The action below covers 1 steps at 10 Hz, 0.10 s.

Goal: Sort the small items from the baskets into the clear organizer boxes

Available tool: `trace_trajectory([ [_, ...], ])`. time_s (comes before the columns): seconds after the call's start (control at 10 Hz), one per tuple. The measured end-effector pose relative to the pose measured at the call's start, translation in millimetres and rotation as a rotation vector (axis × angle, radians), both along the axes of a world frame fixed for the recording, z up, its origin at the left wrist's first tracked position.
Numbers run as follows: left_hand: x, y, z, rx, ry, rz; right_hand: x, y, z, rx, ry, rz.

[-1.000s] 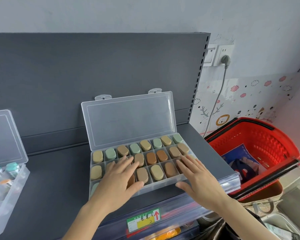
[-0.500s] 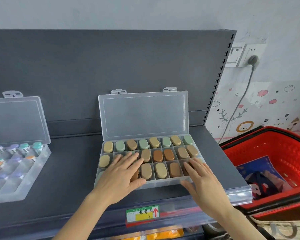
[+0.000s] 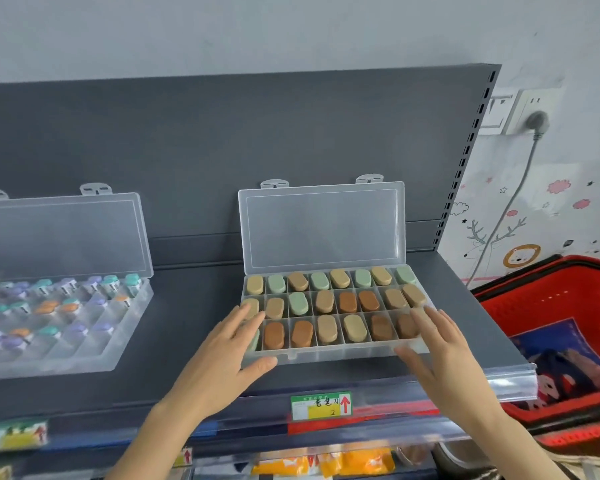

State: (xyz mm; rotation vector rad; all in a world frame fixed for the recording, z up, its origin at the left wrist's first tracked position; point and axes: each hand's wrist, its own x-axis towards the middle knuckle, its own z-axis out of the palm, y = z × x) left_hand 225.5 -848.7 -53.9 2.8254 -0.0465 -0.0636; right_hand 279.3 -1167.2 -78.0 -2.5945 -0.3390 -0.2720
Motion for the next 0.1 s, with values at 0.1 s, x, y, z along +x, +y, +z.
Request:
trace_trajectory([
  [0.1, -16.1, 10.6, 15.9, -0.023, -0.038, -0.016, -12.9, 16.7, 11.8, 0.055, -0.056, 0.014],
])
